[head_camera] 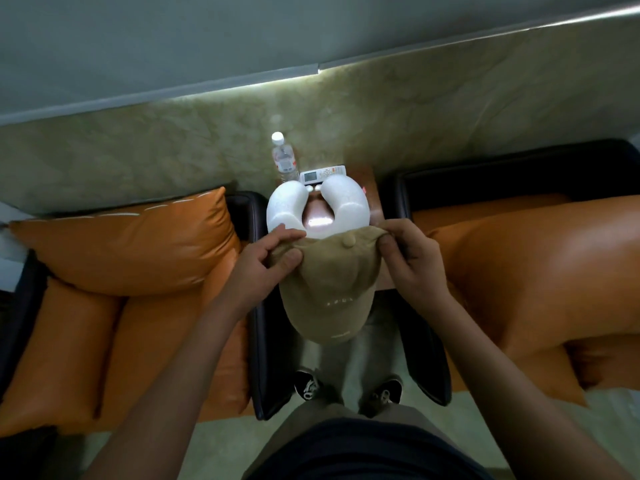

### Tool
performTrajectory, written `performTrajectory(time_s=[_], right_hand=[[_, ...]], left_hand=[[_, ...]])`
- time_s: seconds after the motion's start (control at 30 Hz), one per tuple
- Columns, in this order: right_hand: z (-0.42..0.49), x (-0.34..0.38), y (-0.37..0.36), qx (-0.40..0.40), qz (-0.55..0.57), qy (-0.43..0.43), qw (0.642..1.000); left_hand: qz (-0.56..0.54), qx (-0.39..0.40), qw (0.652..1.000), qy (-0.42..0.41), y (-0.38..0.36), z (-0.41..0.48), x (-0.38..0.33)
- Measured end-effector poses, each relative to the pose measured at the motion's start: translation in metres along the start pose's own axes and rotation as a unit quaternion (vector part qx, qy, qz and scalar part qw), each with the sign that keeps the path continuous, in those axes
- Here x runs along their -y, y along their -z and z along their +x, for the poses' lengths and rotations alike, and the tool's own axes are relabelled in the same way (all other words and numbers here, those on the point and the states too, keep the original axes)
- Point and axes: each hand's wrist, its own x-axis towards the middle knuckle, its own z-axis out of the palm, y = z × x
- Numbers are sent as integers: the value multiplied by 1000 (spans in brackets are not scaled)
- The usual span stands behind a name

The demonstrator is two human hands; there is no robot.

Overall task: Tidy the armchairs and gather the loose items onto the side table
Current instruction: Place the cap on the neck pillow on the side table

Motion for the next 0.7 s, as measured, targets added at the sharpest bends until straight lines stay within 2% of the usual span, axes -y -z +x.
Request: performTrajectory(time_s=[0.07, 0.13, 0.23, 0.37, 0.43, 0.57, 0.7], right_hand=[[9, 6, -7, -10, 1, 0, 1000], [16, 14, -14, -7, 0, -2, 1000], [25, 23, -23, -6, 13, -16, 1000], [34, 21, -28, -19, 61, -45, 997], [35, 15, -29, 4, 66, -66, 996], [34, 3, -35, 80, 112, -104, 985], [41, -6, -41, 70, 203, -170, 962]], left_hand=[[77, 39, 996, -28, 6, 7, -5], [90, 62, 993, -46, 4, 12, -12], [-6, 70, 997, -43, 3, 21, -17], [-107, 31, 994, -14, 13, 31, -13], [-149, 23, 989, 1, 20, 34, -7], [-189, 40, 981, -3, 27, 44, 8], [-230, 21, 973, -4, 29, 57, 13]])
